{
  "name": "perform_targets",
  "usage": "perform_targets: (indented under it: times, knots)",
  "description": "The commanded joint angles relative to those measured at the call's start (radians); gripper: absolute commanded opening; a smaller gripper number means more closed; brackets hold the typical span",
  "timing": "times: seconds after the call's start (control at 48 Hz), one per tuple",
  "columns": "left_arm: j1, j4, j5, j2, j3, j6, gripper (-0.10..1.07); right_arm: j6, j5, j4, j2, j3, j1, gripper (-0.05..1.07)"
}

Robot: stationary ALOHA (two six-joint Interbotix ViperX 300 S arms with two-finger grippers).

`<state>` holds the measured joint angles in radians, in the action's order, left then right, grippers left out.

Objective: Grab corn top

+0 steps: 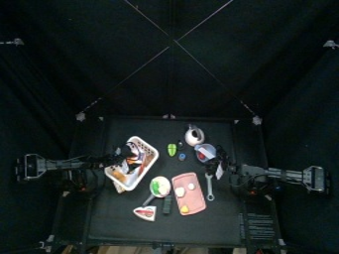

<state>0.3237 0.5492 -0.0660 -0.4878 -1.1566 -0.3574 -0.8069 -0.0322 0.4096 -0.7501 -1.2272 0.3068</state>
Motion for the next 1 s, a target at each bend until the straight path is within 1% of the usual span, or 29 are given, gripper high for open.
perform_targets:
  times: [0.0,0.083,0.125,0.208,0.333,0.417,0.5,0.542,0.646,0.792,0.875,0.979]
  knots:
    - [-0.011,-0.002,-0.009,-0.005,0.023,0.0,0.95,0.009,-0.086,0.009,0.006,0.051,-0.017,0.79]
    - [-0.041,-0.002,-0.015,-0.018,0.032,-0.002,0.95,0.009,-0.166,0.037,0.029,0.058,-0.055,0.79]
    - [-0.064,-0.005,-0.021,-0.026,0.04,-0.003,0.95,0.006,-0.206,0.061,0.051,0.063,-0.086,0.79]
    - [-0.1,-0.018,-0.041,-0.034,0.051,-0.005,0.95,-0.005,-0.239,0.091,0.098,0.067,-0.158,0.79]
    - [-0.153,-0.054,-0.087,-0.037,0.063,-0.008,0.95,-0.005,-0.236,0.103,0.186,0.086,-0.301,0.79]
    - [-0.193,-0.083,-0.129,-0.037,0.069,-0.002,0.95,0.006,-0.219,0.107,0.262,0.12,-0.419,0.79]
    - [-0.233,-0.095,-0.17,-0.037,0.067,-0.002,0.95,0.006,-0.176,0.121,0.337,0.155,-0.506,0.79]
    - [-0.256,-0.1,-0.198,-0.037,0.066,-0.003,0.95,0.005,-0.135,0.133,0.388,0.183,-0.546,0.79]
    - [-0.301,-0.104,-0.236,-0.037,0.067,-0.002,0.95,0.005,-0.04,0.143,0.48,0.242,-0.597,0.79]
    - [-0.353,-0.101,-0.256,-0.037,0.061,0.0,0.95,0.003,0.083,0.143,0.603,0.336,-0.634,0.79]
    - [-0.368,-0.097,-0.259,-0.037,0.055,0.0,0.95,0.002,0.13,0.143,0.649,0.382,-0.647,0.8]
    - [-0.371,-0.084,-0.259,-0.037,0.049,0.0,0.95,-0.003,0.175,0.141,0.692,0.428,-0.658,0.8]
